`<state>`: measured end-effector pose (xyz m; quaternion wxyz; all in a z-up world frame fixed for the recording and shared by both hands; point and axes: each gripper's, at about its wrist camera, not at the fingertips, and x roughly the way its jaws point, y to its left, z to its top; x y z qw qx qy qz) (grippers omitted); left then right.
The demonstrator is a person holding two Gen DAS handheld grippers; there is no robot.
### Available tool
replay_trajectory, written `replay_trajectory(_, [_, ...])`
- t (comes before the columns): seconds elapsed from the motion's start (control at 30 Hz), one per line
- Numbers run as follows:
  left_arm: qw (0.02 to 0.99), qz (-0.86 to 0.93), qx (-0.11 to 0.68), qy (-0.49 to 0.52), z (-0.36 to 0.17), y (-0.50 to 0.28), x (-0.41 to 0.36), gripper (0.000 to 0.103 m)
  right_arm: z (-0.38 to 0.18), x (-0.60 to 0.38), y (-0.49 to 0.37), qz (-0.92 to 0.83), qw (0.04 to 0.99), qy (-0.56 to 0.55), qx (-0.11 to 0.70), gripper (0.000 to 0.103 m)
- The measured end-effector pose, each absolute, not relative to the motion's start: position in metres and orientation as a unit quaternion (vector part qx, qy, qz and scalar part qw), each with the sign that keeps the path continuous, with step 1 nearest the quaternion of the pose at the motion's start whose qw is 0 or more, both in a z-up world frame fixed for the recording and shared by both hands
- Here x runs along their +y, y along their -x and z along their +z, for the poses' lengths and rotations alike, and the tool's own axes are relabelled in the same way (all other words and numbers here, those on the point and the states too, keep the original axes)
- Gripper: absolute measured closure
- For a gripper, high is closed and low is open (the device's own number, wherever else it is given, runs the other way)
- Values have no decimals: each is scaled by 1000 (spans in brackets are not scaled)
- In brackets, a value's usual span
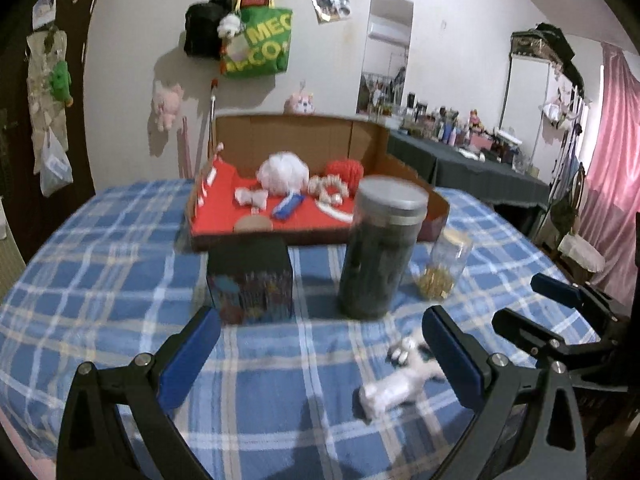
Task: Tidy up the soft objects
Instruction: 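Withdraw both tools from the box back toward the remaining table items, then grasp the white cotton piece with the left tool while the right tool grasps the white fluffy bear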
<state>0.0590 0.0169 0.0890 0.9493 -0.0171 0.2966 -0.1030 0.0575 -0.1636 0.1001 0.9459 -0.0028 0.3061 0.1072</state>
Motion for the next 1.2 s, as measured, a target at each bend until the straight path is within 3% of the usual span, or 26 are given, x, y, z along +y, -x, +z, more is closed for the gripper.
replay_trajectory(0.73, [897,-209,389,-16,40,-64,-3,0,46,-172,-81,226,891,-8,393,12])
replay_trajectory(1.07, [884,-228,404,-61,29,-77,-14,29,38,-154,-101,277,866,48,414,13])
replay_trajectory(1.2, [882,-241,400,-67,29,-83,-16,45,36,-144,-105,281,865,76,409,32])
